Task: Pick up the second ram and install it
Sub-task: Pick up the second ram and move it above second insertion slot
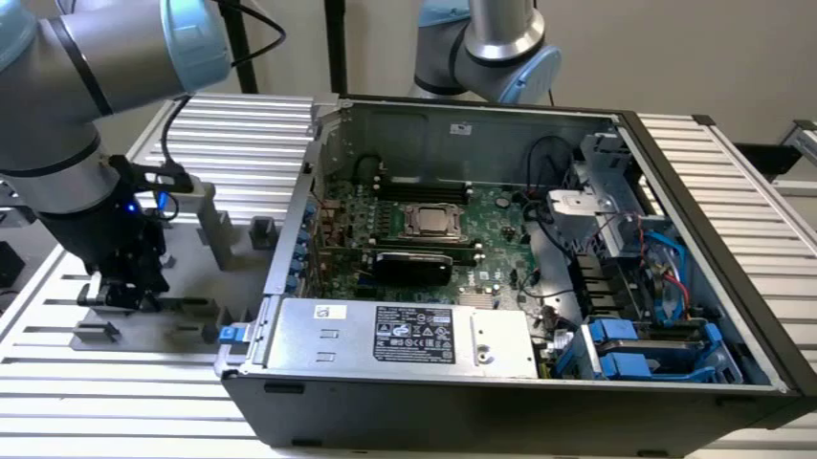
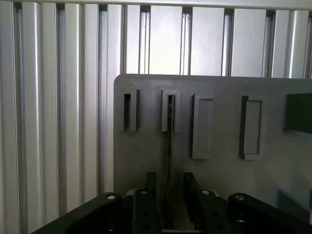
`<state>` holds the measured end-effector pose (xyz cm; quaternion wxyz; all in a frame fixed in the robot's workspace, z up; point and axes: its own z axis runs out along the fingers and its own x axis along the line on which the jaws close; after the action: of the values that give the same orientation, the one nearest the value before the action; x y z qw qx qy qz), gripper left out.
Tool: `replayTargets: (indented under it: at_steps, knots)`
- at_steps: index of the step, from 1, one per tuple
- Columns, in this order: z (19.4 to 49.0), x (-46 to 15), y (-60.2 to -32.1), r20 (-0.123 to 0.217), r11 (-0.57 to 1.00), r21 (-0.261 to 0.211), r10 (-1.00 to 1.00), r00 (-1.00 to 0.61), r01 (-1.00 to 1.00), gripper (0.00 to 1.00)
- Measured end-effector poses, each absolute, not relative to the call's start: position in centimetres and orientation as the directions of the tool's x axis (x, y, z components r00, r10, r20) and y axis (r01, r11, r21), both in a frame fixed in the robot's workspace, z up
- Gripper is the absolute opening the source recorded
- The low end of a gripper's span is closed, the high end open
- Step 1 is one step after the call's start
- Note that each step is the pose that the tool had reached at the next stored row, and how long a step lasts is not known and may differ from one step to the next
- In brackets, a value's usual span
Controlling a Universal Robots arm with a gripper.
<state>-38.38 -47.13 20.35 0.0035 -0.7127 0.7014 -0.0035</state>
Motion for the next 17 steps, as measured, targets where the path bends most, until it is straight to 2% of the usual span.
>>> replayTargets:
  at_steps: [4,16,17]
  knots:
    - [20.08,-38.43,-47.12,0.000,-0.012,0.004,-1.000,0.012,-1.000,1.00]
    - [19.70,-38.15,-47.11,0.001,-0.012,0.004,-1.000,0.012,-1.000,1.00]
    - [19.69,-38.15,-47.11,0.001,-0.012,0.004,-1.000,0.012,-1.000,0.00]
